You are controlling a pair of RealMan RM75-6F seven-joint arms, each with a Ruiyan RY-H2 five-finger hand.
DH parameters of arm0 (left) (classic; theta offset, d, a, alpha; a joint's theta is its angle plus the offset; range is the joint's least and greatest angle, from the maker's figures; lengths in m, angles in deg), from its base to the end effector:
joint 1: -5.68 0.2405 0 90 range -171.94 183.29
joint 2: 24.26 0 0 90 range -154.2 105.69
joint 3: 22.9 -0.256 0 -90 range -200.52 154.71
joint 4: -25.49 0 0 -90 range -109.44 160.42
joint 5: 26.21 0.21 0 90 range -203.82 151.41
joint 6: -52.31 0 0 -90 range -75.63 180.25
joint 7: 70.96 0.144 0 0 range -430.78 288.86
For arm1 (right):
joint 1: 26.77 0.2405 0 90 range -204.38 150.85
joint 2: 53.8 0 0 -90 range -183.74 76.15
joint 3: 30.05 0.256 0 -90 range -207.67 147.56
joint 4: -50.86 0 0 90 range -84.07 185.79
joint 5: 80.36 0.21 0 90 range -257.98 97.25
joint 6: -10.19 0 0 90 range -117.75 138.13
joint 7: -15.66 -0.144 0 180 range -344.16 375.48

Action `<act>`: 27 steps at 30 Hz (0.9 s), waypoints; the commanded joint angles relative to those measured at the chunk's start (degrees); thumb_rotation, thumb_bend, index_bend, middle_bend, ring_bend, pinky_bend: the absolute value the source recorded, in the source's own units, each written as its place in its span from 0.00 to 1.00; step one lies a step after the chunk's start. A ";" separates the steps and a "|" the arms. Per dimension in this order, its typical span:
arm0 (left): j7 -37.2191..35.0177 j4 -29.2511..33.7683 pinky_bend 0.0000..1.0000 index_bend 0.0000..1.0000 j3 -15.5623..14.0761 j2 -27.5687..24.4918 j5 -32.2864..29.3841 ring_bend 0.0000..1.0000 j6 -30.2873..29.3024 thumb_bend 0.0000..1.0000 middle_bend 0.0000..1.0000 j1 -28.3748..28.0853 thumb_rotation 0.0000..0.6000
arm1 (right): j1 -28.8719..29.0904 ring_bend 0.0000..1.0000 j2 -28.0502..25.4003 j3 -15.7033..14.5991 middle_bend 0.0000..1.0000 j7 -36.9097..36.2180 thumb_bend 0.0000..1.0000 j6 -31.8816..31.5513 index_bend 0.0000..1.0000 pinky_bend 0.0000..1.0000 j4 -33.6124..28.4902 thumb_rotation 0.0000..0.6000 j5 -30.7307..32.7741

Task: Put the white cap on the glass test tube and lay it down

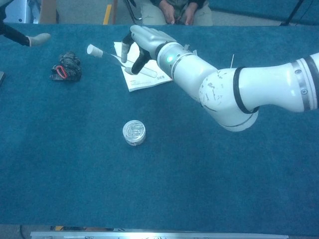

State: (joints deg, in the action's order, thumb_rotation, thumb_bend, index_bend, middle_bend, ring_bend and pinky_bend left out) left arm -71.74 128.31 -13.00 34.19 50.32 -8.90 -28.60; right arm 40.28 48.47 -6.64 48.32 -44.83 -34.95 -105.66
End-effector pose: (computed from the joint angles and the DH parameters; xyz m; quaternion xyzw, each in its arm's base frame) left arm -0.1714 0.3212 0.1409 -0.7017 -0.3704 -0.4381 0.4225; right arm 0.0202 -0.3603 -0.0761 0.7020 -0.5043 0.3856 0.3229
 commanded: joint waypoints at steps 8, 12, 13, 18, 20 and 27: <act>-3.56 -7.18 0.08 0.15 -2.96 1.50 9.45 0.00 -8.93 0.34 0.13 4.70 1.00 | -0.27 0.09 -1.15 -3.20 0.33 1.07 0.34 0.77 0.62 0.30 -1.26 1.00 3.26; -3.67 -7.94 0.08 0.15 -3.43 1.49 10.08 0.00 -10.15 0.34 0.13 5.68 1.00 | 0.12 0.09 0.93 -4.24 0.33 0.82 0.34 0.95 0.62 0.30 0.91 1.00 2.99; -3.71 -8.11 0.08 0.15 -3.46 1.52 10.25 0.00 -10.47 0.34 0.13 5.85 1.00 | 0.23 0.09 1.47 -4.54 0.33 0.86 0.34 0.94 0.62 0.30 1.47 1.00 2.73; -4.23 -8.85 0.08 0.15 -4.03 1.79 11.14 0.00 -11.49 0.34 0.13 6.71 1.00 | 0.67 0.09 4.95 -6.29 0.33 1.43 0.34 0.94 0.62 0.30 5.22 1.00 1.77; -4.30 -8.97 0.08 0.15 -4.21 1.87 11.32 0.00 -11.61 0.34 0.13 6.92 1.00 | 0.73 0.09 6.02 -6.64 0.33 1.52 0.34 1.13 0.62 0.30 6.42 1.00 1.50; -4.64 -9.28 0.08 0.15 -4.43 2.10 11.67 0.00 -11.65 0.34 0.13 7.24 1.00 | 0.33 0.09 9.31 -7.90 0.32 1.45 0.34 2.37 0.62 0.30 10.57 1.00 -0.09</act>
State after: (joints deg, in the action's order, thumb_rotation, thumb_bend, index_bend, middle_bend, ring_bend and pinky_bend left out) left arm -76.40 119.03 -17.43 36.29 61.99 -20.56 -21.36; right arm 40.74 57.34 -14.22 49.74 -42.74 -24.83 -105.37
